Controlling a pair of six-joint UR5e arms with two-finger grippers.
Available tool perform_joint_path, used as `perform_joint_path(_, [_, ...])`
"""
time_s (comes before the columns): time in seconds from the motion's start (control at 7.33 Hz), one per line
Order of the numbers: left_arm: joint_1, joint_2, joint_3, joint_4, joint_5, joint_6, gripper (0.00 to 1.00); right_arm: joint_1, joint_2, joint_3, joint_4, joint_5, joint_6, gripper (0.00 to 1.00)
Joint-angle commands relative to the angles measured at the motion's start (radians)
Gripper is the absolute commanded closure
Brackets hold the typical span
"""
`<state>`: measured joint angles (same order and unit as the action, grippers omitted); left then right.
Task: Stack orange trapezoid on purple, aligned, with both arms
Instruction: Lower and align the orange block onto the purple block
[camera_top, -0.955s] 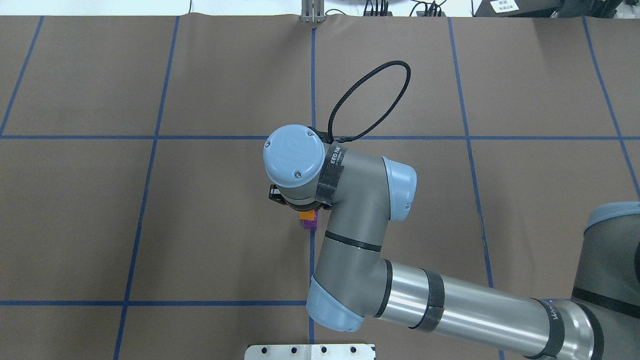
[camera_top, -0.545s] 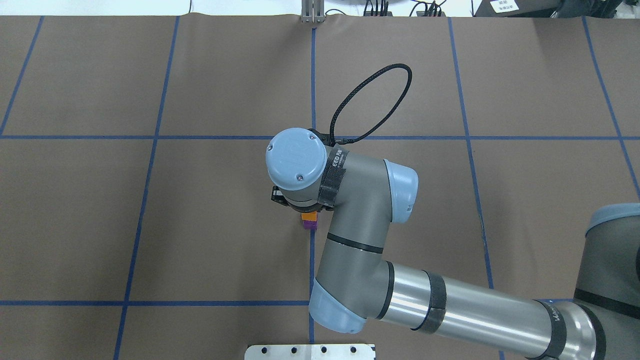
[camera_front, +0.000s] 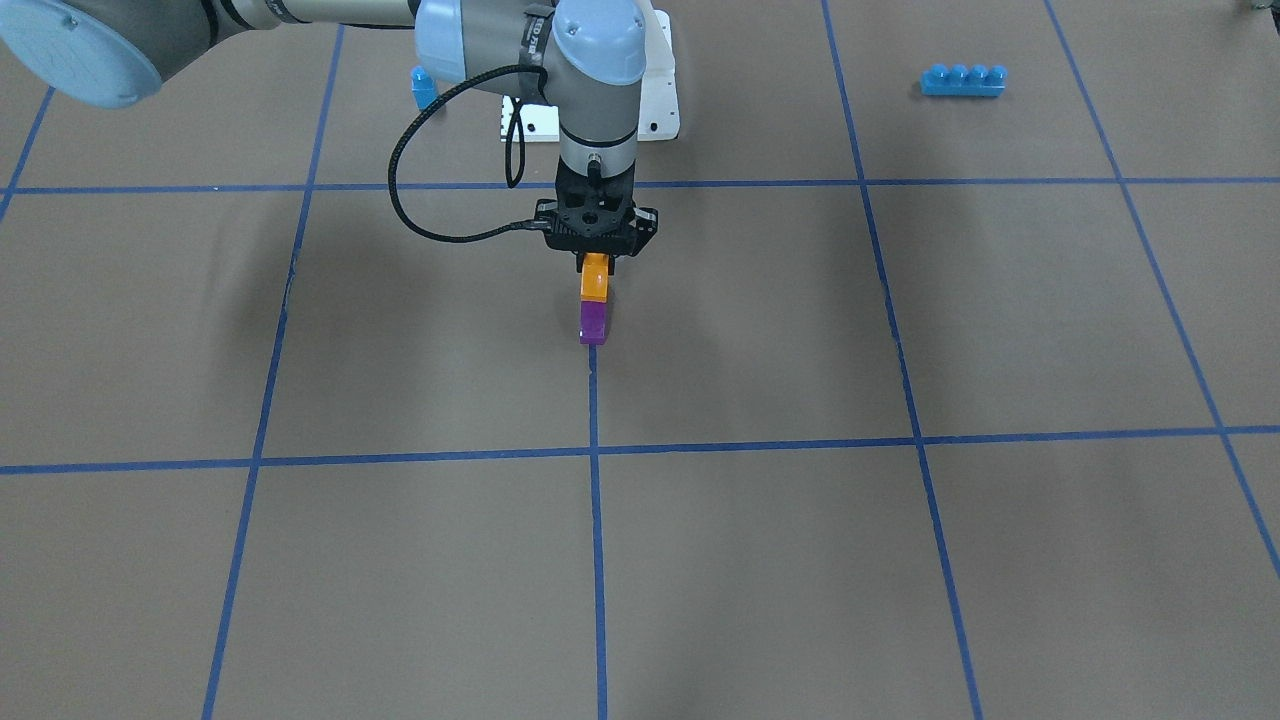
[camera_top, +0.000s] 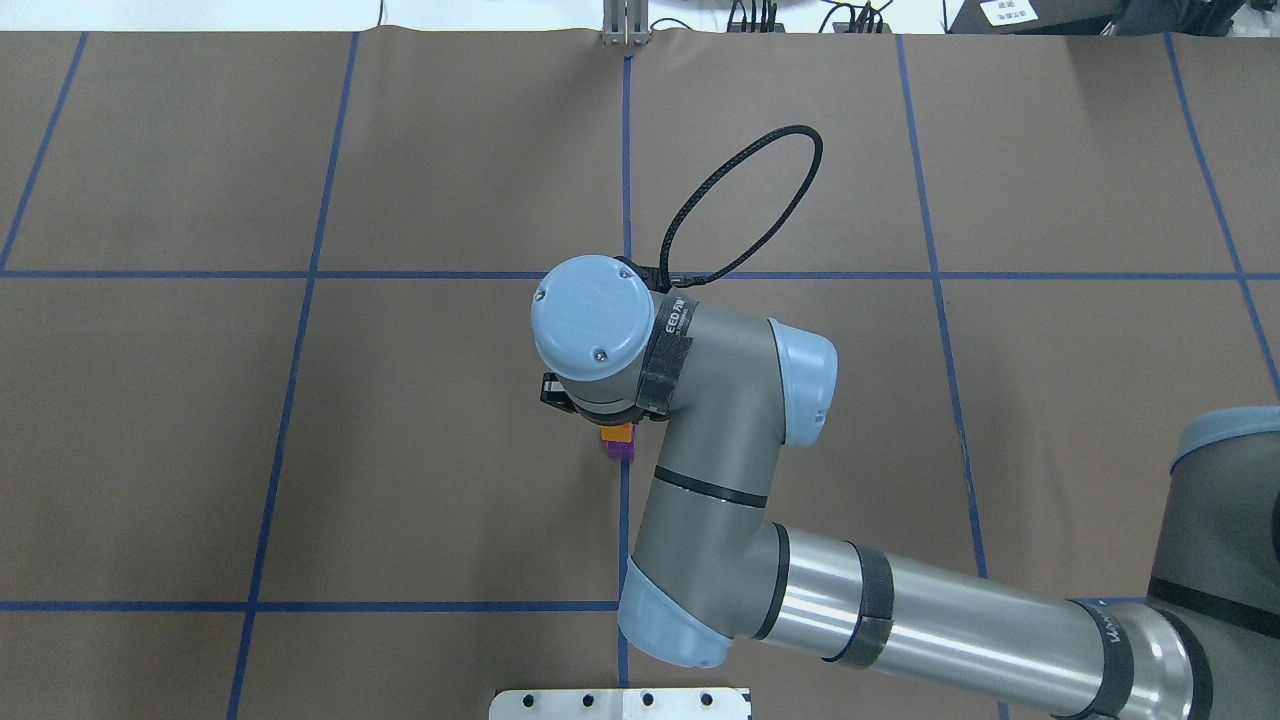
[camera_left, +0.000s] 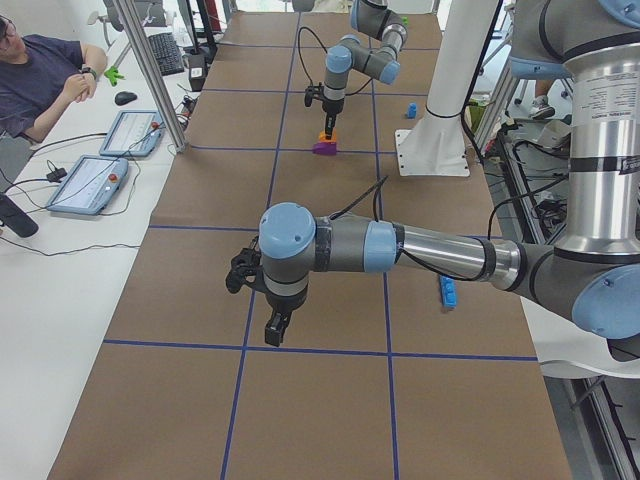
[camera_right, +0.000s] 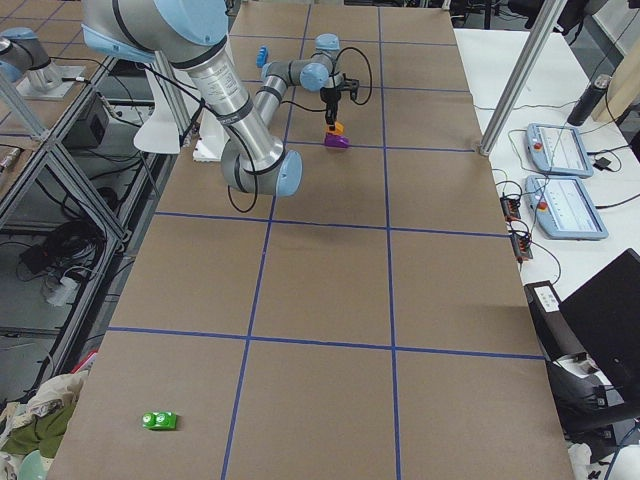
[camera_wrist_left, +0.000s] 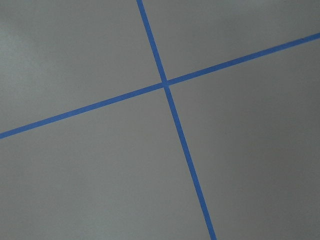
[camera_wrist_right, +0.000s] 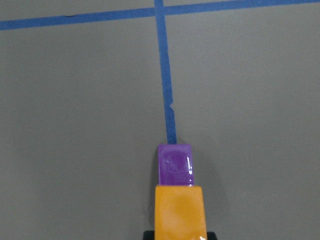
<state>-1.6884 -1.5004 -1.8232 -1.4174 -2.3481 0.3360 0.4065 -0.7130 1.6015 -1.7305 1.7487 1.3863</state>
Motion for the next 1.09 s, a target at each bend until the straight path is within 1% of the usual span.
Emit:
perform_joint_path(0.0, [-0.001,-0.001,-0.005,0.000,0.000,0.000,0.00,0.000,0.000,0.002,0.000,0.000,-0.003,1.00])
perform_joint_path(0.95, [0.001,-0.003,-0.005,0.000,0.001,-0.002,0.00,-0.011,-0.008,-0.006,0.003,-0.006,-0.026,1.00])
